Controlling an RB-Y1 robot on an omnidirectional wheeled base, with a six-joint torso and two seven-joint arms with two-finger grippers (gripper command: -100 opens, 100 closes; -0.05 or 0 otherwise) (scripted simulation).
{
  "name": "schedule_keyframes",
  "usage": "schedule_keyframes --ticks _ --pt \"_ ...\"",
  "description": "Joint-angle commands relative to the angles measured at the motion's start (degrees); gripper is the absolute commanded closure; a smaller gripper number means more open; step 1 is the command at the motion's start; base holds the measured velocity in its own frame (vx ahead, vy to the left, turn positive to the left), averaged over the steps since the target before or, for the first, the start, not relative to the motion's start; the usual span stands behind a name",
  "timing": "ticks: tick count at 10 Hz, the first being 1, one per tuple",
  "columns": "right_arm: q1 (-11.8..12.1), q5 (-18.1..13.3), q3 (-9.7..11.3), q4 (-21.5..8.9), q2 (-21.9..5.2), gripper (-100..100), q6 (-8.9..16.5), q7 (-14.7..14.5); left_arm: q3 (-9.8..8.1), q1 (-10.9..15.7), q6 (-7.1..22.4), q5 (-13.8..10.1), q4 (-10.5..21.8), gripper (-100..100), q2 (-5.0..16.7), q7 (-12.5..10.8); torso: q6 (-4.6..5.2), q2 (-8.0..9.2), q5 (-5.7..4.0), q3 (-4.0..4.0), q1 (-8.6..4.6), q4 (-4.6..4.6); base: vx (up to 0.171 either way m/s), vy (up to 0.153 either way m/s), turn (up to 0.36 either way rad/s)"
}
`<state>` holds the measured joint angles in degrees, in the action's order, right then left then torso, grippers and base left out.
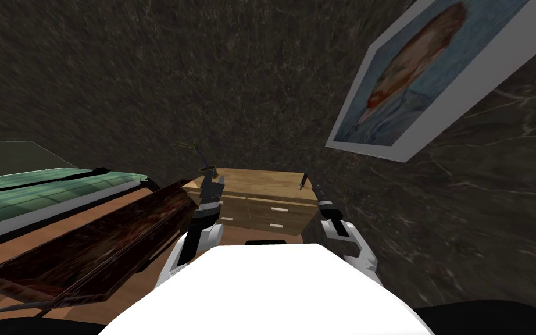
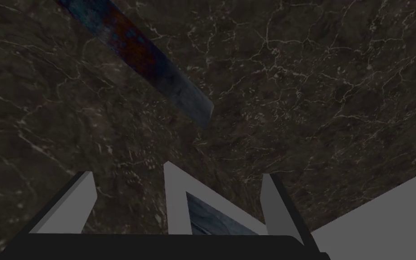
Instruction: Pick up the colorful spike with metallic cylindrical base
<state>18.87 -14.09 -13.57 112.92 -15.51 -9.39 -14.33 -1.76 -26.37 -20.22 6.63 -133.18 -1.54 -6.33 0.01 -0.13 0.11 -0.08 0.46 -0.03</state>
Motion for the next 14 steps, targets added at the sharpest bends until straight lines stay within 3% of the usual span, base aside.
schedule_keyframes --ticks 1,9,14 --pt "-0.74 -0.86 -0.51 -1.76 -0.3 -100 0.49 -1.03 0.0 0.0 0.0 0.0 0.0 0 0.0 0.0 0.0 0.0 0.0 0.0 0.0 0.0 0.026 0.082 0.009" --pt "-6.5 -9.94 -6.28 -13.74 -6.14 -100 10.01 -10.3 0.0 0.0 0.0 0.0 0.0 0 0.0 0.0 0.0 -0.06 -0.02 -0.04 -0.11 -0.01 0.049 0.095 0.056" --pt "-9.26 -14.21 -8.97 -19.54 -9.19 -100 14.52 -14.65 -0.01 0.0 0.0 0.0 0.0 0 0.01 0.0 0.02 0.03 -0.03 0.01 -0.16 0.01 0.039 0.083 0.043"
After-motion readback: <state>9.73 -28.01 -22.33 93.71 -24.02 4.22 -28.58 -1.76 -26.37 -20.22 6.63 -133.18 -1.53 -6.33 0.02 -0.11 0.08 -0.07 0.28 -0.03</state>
